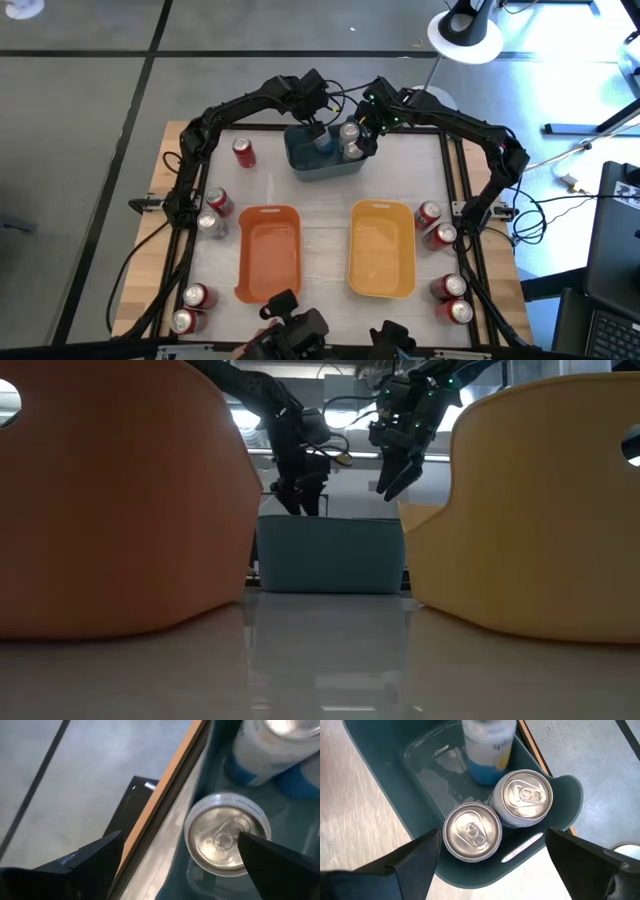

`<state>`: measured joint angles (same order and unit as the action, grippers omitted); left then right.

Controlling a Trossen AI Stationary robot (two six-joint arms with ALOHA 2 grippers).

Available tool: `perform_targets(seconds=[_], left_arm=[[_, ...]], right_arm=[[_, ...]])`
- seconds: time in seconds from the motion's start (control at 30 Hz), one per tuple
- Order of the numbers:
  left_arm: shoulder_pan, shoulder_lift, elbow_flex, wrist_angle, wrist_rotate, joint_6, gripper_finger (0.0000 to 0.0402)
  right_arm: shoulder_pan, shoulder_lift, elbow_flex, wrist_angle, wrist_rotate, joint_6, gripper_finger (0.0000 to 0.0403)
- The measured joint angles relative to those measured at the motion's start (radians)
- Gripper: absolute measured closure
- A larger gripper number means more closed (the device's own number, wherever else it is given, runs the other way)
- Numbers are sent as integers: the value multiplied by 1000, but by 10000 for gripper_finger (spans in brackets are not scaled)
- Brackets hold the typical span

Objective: Sort soda cans
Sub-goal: Put the top blue-white soda can into the green bin, then put the blue-white soda can into the green bin

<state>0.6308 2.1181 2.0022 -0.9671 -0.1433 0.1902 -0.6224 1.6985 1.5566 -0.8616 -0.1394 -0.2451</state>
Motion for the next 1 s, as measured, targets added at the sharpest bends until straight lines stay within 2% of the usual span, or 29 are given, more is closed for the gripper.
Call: perform_targets(seconds=[0.27,0.37,0.57,0.8,1.0], left_arm=[[-24,13,0,67,13,29,23],[-30,-8,11,27,11,32,23],[-78,-198,29,-130,4,-11,23],[-186,-418,29,-253,3,-131,23],[-292,-515,29,-405,3,-238,23]], right_arm=[[0,0,0,0,0,0,47],[0,0,0,0,0,0,47],[0,0,0,1,0,0,47],[0,0,0,0,-2,0,47],[0,0,0,0,-3,11,47]])
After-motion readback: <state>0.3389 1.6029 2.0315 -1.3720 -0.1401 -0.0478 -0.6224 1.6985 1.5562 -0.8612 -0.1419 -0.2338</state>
